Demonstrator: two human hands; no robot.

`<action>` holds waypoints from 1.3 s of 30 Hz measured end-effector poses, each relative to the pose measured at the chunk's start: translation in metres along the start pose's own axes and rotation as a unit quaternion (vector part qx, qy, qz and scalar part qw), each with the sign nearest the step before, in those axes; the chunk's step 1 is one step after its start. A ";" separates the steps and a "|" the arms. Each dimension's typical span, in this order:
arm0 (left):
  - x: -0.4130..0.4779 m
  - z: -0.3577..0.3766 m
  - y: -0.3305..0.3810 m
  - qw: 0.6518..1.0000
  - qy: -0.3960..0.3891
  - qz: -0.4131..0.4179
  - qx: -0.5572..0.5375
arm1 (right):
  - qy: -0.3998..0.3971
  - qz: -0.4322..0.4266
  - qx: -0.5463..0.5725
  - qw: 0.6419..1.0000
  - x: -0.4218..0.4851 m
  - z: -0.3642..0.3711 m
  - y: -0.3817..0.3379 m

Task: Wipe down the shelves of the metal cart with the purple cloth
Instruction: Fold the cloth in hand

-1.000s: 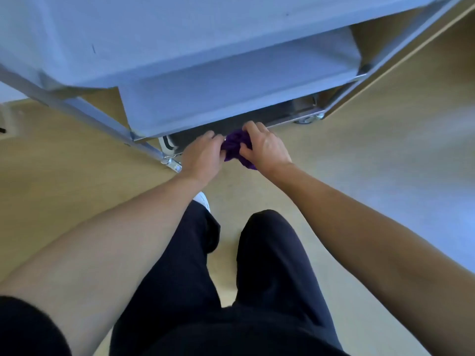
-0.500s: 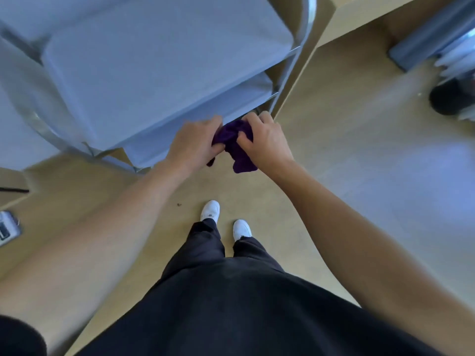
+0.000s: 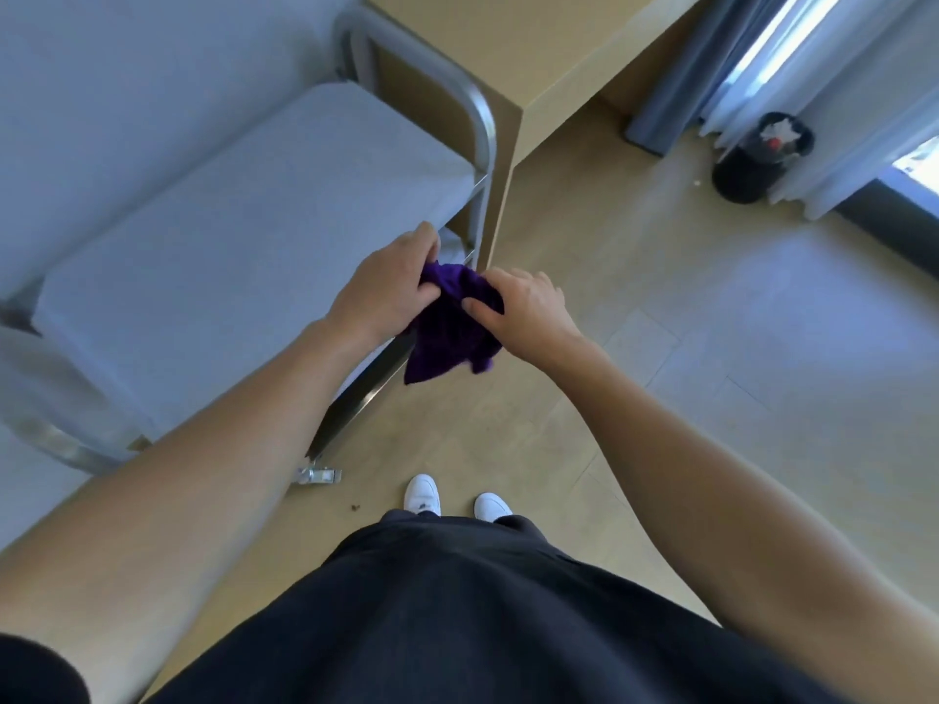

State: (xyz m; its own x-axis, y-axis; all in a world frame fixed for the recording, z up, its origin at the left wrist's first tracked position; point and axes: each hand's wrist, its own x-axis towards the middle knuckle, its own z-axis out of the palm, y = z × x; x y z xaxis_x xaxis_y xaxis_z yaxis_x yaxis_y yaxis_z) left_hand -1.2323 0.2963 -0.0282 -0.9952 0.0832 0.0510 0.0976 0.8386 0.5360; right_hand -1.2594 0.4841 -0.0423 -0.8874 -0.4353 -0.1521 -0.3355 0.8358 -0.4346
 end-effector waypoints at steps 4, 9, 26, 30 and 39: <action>0.018 -0.003 0.002 0.999 -0.019 0.040 0.016 | 0.037 0.023 0.026 0.999 0.004 -0.004 0.000; 0.034 -0.004 0.002 0.994 -0.035 0.094 0.037 | 0.025 0.056 0.122 0.991 0.005 -0.007 -0.005; 0.069 0.002 -0.027 0.979 -0.081 0.127 0.135 | 0.014 0.150 0.415 0.897 0.003 0.003 -0.011; 0.046 0.035 -0.035 0.986 -0.088 0.112 0.086 | 0.072 0.165 0.454 0.872 0.004 -0.005 -0.002; 0.028 0.085 -0.003 0.964 -0.196 0.113 -0.137 | 0.138 0.201 0.522 0.817 -0.014 -0.017 0.043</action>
State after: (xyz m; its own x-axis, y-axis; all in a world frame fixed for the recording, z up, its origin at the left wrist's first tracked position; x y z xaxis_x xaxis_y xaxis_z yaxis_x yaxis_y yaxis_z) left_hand -1.2600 0.3416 -0.1003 -0.8661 0.4893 -0.1020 0.2538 0.6064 0.7535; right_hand -1.2666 0.5319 -0.0439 -0.9451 0.0166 -0.3265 0.3266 0.0880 -0.9410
